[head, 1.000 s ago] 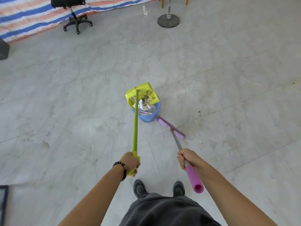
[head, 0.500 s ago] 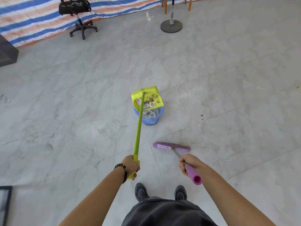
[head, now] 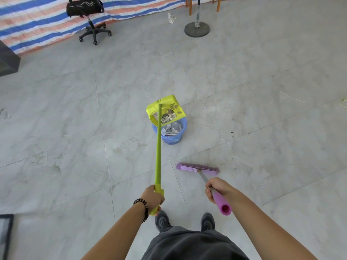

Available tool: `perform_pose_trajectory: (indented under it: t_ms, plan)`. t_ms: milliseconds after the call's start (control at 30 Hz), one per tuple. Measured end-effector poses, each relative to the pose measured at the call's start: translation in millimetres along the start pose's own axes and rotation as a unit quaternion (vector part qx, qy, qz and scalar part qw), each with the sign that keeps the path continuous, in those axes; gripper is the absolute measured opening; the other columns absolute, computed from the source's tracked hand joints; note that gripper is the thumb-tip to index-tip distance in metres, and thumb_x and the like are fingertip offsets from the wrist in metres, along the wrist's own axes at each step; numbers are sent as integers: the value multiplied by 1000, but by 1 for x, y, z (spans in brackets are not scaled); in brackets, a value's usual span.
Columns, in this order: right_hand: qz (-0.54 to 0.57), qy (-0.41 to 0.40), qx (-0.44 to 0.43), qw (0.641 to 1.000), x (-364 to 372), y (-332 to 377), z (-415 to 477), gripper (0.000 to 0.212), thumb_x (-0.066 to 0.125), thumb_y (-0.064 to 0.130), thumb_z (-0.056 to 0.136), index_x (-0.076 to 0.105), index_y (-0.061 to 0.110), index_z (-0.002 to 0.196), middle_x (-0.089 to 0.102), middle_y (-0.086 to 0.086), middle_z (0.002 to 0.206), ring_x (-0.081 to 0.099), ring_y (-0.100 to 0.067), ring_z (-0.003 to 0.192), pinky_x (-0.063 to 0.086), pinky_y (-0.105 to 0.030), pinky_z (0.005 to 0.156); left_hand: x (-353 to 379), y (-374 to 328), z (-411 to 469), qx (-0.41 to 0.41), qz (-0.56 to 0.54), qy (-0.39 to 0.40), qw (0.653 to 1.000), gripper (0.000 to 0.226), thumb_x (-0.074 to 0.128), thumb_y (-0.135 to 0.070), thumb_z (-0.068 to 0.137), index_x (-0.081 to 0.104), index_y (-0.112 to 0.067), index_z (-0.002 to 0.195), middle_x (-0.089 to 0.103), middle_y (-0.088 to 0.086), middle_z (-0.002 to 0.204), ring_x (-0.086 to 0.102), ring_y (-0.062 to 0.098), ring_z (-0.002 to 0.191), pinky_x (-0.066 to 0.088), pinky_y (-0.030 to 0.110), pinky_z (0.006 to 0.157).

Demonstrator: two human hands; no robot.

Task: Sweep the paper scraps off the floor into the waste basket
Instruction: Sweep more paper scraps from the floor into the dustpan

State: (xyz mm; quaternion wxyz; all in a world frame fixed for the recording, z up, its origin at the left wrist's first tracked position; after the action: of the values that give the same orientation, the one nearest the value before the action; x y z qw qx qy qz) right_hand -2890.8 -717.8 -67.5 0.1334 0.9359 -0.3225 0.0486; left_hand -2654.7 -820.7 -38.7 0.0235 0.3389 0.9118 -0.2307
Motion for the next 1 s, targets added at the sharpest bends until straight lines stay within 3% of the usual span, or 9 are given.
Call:
perform_pose_trajectory:
  t_ms: [167,300,400,500,633,767,900,1000]
  plan:
    - [32,-10,-2,999,0,4,1,19,42,3,88,41,9,106,49,-9,62,49,-12,37,45,-21,36,-3,-19,-1,-3,-96,93,991,29,58,4,89,55,2,118,52,12,78,50,17,47,39,20,35]
    - [73,-28,10,997,-6,-5,2,23,42,0,85,46,5,107,50,-16,88,52,-14,40,48,-21,40,-8,-23,-6,17,-114,93,989,29,60,4,89,56,3,117,52,12,78,51,18,47,38,20,35]
    - [85,-21,31,996,-6,-13,-3,14,38,-1,85,42,10,76,43,-7,58,39,-9,32,39,-16,32,-11,-24,-11,33,-150,96,983,26,59,3,90,56,3,116,52,12,78,50,18,47,36,19,34]
    - [77,-35,23,996,-5,-14,-8,21,47,5,94,44,9,73,39,-1,43,36,-6,27,35,-12,29,-13,-32,-14,44,-197,112,973,22,60,1,90,58,0,112,52,9,77,49,16,47,35,19,33]
    - [122,-26,-2,992,-9,-11,-29,19,48,5,97,47,7,79,38,0,44,35,-4,26,34,-11,27,-16,-44,-11,44,-223,117,967,14,58,1,91,58,-1,105,52,8,76,48,14,44,34,18,31]
    - [140,-28,-35,989,-22,-12,-57,29,47,5,98,42,13,71,35,3,45,31,-3,26,30,-11,26,-18,-53,-5,38,-238,115,964,12,57,0,91,56,-3,103,51,8,77,48,12,41,33,17,30]
    - [57,-57,-73,994,-30,-14,-76,31,50,10,99,40,14,69,34,3,49,29,-3,28,27,-12,28,-18,-62,-1,41,-237,116,964,11,54,1,92,56,-2,103,49,8,76,48,12,39,32,16,29]
    - [-31,-77,-123,989,-29,-10,-92,16,51,9,97,48,9,82,41,1,52,34,-5,33,31,-15,31,-16,-66,0,44,-223,113,967,12,55,2,92,56,-2,104,49,8,76,48,12,39,33,16,29]
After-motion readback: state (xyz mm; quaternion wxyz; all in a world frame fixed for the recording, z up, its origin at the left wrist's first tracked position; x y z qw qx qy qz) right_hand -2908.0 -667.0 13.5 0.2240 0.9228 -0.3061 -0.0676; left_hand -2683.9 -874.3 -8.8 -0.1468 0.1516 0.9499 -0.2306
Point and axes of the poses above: each hand's wrist, its own z-axis towards the middle knuckle, its own x-axis out of the palm, y = z × x, the point moved 5 cm from there along z, towards the middle knuckle
